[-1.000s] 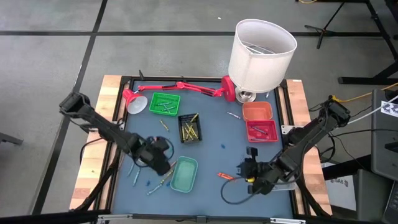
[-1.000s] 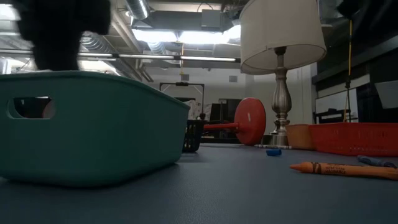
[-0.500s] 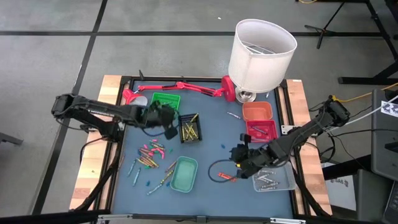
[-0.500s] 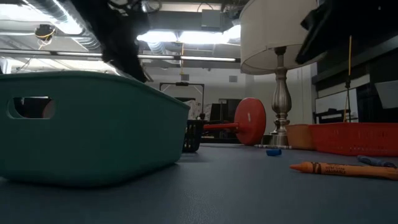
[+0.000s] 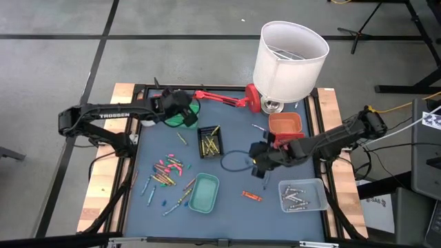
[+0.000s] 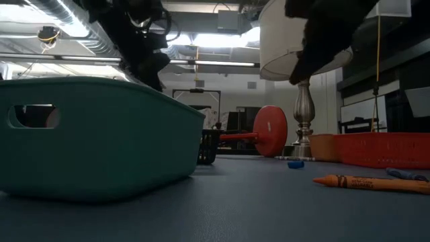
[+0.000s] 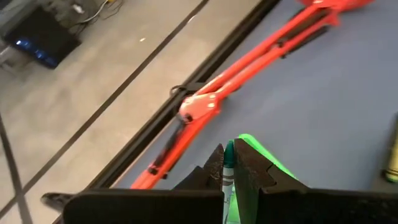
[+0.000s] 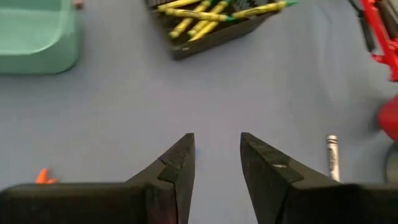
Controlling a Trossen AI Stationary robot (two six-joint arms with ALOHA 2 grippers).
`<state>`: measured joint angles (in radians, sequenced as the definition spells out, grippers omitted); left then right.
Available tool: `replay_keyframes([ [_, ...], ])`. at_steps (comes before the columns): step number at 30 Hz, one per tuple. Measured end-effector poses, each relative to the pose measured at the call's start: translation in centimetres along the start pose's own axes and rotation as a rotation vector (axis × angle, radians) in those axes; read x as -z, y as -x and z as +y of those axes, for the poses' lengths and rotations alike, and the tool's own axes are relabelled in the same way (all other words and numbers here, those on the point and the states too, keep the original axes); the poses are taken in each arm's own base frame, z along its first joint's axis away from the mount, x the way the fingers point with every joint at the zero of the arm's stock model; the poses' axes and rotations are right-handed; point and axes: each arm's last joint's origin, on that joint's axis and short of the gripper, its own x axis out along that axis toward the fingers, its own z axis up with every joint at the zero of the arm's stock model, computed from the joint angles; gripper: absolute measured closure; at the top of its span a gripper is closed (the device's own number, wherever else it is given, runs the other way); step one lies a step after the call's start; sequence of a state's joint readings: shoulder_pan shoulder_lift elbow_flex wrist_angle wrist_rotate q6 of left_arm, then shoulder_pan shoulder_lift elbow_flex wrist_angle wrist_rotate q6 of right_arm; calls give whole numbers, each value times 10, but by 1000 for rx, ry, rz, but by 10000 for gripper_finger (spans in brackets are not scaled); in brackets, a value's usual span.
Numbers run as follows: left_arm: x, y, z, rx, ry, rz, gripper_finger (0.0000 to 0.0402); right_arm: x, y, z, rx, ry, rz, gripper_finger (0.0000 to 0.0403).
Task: Sort crayons
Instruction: Put the blue green crayon into the green bin, then put the gray crayon into the white bin
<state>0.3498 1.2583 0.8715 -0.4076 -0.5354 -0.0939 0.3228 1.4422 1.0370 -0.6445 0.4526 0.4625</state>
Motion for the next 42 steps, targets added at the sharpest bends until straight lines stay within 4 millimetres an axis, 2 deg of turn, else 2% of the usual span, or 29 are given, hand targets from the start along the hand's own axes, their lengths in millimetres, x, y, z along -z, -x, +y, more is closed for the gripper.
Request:
replay_keyframes([
  [4,0,-5,9,-30,25,12,396,-7,-8,-16,41,-52,8,276],
  [10,0,-9,17,-51,46,24,367,-14,-17,-40,99,-125,20,276],
  [16,0,-10,18,-20,57,29,340,-19,-24,-61,150,-189,29,276],
  [22,0,-10,17,21,61,32,329,-23,-30,-82,198,-250,39,276],
  [29,0,-10,16,23,63,32,328,-21,-55,-102,269,-297,109,276],
  [36,0,-10,16,23,63,32,328,-14,-83,-113,321,-312,200,276],
  [42,0,-10,16,23,63,32,328,-6,-103,-109,320,-290,272,276],
])
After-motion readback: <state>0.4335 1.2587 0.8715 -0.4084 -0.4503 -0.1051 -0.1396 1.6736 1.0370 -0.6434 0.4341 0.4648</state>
